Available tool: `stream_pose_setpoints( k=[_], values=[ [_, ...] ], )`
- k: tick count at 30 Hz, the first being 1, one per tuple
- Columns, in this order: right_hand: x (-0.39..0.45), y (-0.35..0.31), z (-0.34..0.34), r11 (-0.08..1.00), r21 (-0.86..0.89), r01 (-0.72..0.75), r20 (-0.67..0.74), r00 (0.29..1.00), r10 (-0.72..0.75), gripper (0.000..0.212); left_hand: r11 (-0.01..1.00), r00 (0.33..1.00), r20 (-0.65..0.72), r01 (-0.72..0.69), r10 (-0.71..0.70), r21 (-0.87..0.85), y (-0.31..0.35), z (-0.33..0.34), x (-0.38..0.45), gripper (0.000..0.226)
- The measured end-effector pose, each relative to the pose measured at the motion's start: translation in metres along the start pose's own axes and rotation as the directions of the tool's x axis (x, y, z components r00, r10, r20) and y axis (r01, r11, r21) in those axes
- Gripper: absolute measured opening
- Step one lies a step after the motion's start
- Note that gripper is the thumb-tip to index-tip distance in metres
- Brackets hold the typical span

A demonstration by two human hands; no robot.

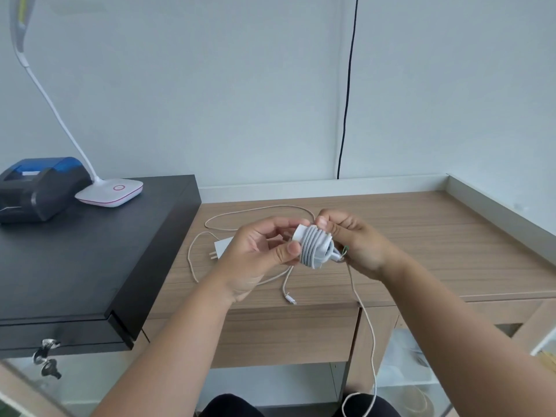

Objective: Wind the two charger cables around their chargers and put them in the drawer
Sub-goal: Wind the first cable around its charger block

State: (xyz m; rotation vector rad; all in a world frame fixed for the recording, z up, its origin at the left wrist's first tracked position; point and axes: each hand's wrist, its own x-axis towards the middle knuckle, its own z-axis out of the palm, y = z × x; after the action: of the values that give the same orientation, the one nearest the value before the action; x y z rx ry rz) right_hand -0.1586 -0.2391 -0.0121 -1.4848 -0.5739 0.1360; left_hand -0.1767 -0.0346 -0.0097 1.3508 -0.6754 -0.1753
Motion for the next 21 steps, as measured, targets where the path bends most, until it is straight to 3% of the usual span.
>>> stream_pose_setpoints(
  k=[4, 7, 11, 14, 17, 21],
  values=[
    [0.004, 0.013, 0.017, 0.992, 0.122, -0.013, -0.064, 0.998, 0.021, 0.021, 0.961, 0.992, -0.124, -0.061, 0.028, -0.271, -0.008, 0.009, 0.006, 0.053],
    [0.006, 0.02, 0.029, 0.997, 0.08, -0.016, -0.147, 0.989, 0.028, 0.033, 0.958, 0.958, -0.281, -0.126, 0.051, -0.258, -0.012, 0.011, 0.011, 0.058],
    [0.008, 0.033, 0.043, 0.997, -0.025, -0.069, -0.277, 0.959, 0.059, 0.03, 0.99, 0.87, -0.489, -0.12, 0.071, -0.071, -0.021, 0.016, 0.019, 0.031],
    [0.005, 0.046, 0.048, 0.951, -0.294, -0.097, -0.3, 0.954, 0.005, 0.034, 0.995, 0.833, -0.549, -0.095, 0.071, -0.016, -0.033, 0.013, 0.023, 0.031],
    [0.001, 0.046, 0.051, 0.829, -0.54, -0.143, -0.298, 0.954, -0.029, 0.034, 0.984, 0.814, -0.566, -0.031, 0.128, 0.178, -0.046, 0.006, 0.024, 0.035],
    [-0.006, 0.036, 0.05, 0.763, -0.628, -0.152, -0.273, 0.962, -0.033, 0.031, 0.888, 0.83, -0.498, 0.006, 0.252, 0.461, -0.049, 0.001, 0.022, 0.026]
  ],
)
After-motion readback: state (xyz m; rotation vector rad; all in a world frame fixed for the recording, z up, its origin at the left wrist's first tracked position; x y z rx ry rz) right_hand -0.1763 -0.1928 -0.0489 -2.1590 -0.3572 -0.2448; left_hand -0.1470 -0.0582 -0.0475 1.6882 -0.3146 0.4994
